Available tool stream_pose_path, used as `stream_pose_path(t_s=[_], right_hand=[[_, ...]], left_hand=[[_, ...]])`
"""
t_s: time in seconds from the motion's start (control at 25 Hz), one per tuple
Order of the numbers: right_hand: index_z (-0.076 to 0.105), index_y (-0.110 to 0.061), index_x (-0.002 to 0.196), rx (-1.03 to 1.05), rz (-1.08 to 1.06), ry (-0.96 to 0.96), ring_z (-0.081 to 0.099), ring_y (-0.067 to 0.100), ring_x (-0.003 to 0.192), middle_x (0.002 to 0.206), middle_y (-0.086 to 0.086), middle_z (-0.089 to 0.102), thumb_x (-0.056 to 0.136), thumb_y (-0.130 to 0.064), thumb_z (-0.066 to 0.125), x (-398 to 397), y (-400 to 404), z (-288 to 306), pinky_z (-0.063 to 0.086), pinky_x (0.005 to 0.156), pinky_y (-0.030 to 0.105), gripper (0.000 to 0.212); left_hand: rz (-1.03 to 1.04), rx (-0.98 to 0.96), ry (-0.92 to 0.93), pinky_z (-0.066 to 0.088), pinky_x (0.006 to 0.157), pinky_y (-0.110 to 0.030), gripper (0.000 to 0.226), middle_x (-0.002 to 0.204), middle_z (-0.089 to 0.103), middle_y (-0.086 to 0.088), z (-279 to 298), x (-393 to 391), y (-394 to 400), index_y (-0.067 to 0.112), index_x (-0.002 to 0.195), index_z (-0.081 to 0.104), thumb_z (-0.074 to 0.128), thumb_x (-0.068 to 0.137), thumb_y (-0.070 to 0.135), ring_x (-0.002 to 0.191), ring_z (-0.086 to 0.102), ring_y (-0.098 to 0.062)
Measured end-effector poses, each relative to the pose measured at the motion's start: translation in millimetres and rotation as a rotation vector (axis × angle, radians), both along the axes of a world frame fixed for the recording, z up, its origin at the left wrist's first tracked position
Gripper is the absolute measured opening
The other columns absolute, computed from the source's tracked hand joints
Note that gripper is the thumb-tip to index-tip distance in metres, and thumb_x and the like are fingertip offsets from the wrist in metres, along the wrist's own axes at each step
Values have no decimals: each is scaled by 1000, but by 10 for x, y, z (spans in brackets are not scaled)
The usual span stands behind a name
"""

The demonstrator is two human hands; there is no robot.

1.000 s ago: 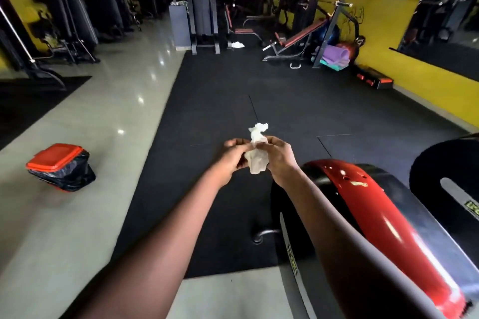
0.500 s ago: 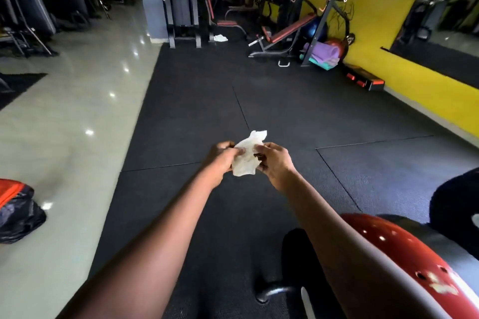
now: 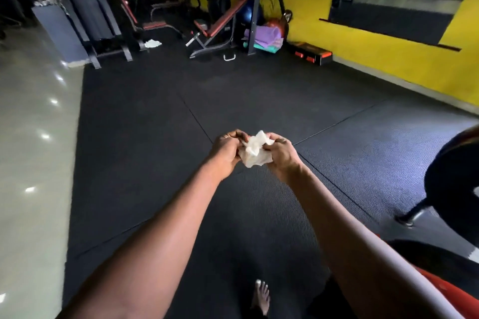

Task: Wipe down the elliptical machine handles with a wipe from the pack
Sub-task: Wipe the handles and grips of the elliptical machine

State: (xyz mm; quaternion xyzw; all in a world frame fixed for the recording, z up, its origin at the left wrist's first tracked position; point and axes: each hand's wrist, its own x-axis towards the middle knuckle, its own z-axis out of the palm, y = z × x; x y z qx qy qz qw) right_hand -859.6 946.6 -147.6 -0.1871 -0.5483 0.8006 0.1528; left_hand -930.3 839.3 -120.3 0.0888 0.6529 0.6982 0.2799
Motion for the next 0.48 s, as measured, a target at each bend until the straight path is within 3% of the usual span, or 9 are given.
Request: stream_pose_path(t_s=[0.08, 0.24, 0.32, 0.4, 0.48], right_hand=[[63, -18, 54, 12, -77, -21, 54, 27, 65, 72, 11, 61, 81, 17, 33, -390, 535, 52, 39, 55, 30, 54], [57, -14, 55, 62, -231, 7, 54, 22, 61, 70, 5, 62, 79, 20, 31, -825, 1462, 171, 44, 49, 21, 49], [56, -10, 61, 75, -318, 10, 56, 22, 66, 73, 6, 62, 80, 20, 31, -918, 1958, 228, 46, 58, 25, 43], [58, -10, 68, 16, -431, 1, 56, 20, 67, 71, 4, 62, 85, 11, 35, -938, 2496, 232, 45, 60, 27, 35], [61, -12, 79, -106, -541, -41, 58, 19, 67, 74, 5, 63, 94, -15, 45, -883, 3022, 253, 46, 59, 27, 21]], left_hand=[[-12, 2, -60, 43, 48, -18, 36, 58, 63, 2, 103, -399, 551, 11, 70, 53, 29, 84, -12, 61, 57, -15], [-167, -49, -134, 48, 49, -19, 23, 67, 67, -1, 287, -953, 1557, 18, 75, 59, 52, 95, 28, 53, 63, -13], [-271, -104, -44, 50, 55, -22, 8, 78, 68, -1, 243, -1147, 2137, 17, 85, 61, 60, 92, 19, 62, 63, -13], [-309, -112, 28, 46, 57, -25, 21, 83, 63, -1, 156, -1275, 2746, 20, 87, 59, 53, 90, 0, 66, 57, -14], [-389, -88, 81, 43, 56, -25, 29, 81, 62, -1, 122, -1338, 3380, 21, 85, 60, 50, 89, -6, 65, 55, -15]])
